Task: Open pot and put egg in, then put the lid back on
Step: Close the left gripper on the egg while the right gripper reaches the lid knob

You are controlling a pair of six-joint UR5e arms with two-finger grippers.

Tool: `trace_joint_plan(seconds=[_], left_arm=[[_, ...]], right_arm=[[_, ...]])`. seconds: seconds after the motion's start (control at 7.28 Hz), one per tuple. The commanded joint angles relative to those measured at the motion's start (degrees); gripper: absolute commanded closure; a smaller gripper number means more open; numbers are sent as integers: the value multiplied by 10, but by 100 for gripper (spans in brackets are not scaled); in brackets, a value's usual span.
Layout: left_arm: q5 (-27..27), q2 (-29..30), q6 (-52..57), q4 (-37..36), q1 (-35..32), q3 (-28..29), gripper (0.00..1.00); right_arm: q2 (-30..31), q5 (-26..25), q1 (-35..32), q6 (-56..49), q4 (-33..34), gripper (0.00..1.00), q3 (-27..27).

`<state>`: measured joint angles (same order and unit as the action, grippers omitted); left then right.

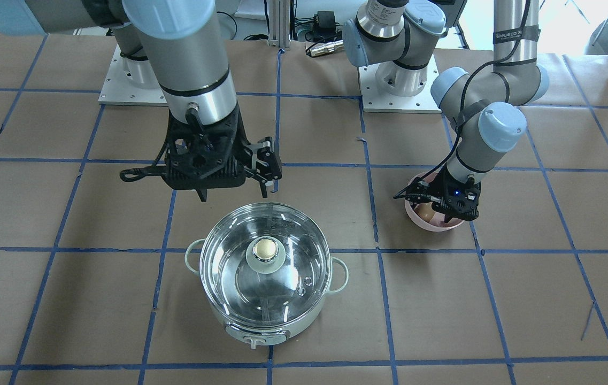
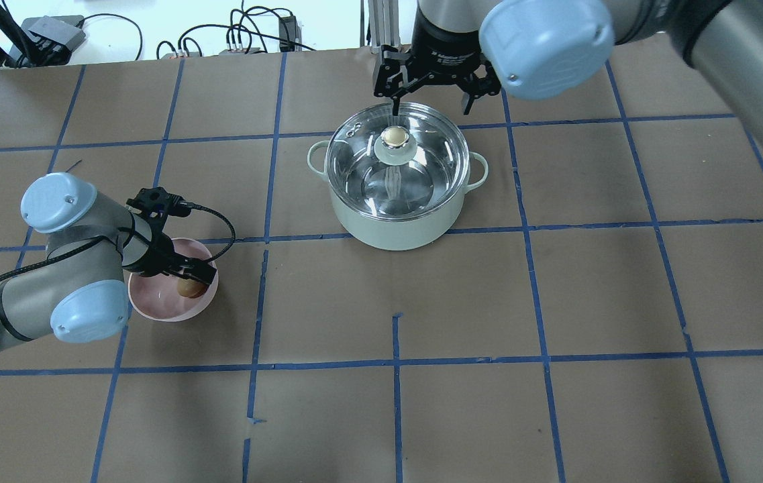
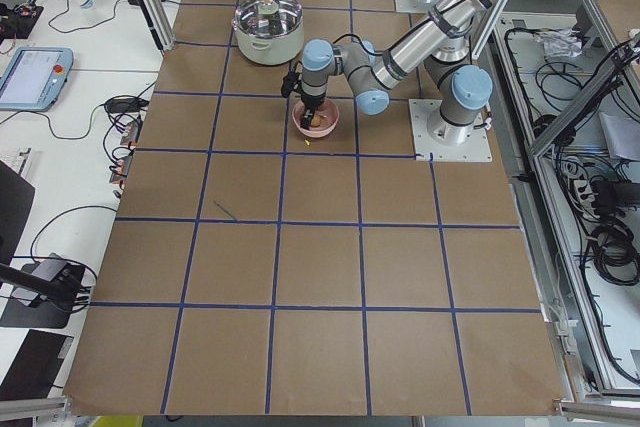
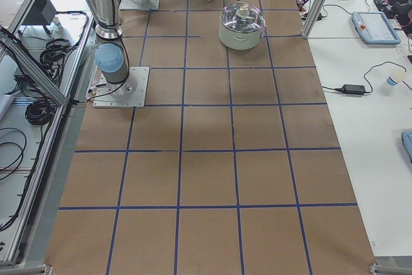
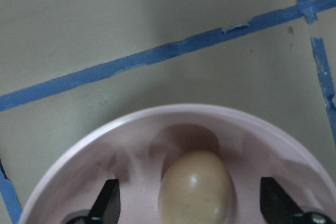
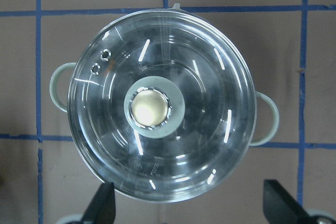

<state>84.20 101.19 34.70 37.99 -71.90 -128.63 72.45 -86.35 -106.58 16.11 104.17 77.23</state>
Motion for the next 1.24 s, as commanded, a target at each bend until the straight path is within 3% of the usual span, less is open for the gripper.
trace_joint_plan(seconds=[0.0,0.14,0.27,0.41,0.69,0.82,1.1], left_arm=[[0,5,0,-5,0,0,7],[0,4,-2,-5,-1,1,16],[-1,4,-2,-5,-2,-1,35],[-2,4,-6,-5,-2,-1,46],[-2,4,-6,-5,-3,-2,56],[-2,4,-6,-5,-4,-2,67],[-1,2,-6,-5,-8,0,78]], right_arm=[[-68,-1,-26,20,95,0,-1],[-83,-3,-26,20,104,0,-1],[-86,-11,-26,20,104,0,1],[-87,-17,-25,19,104,3,8],[-85,-36,-25,17,104,5,22],[-84,-36,-25,19,105,5,31],[-84,-36,-25,23,108,12,34]])
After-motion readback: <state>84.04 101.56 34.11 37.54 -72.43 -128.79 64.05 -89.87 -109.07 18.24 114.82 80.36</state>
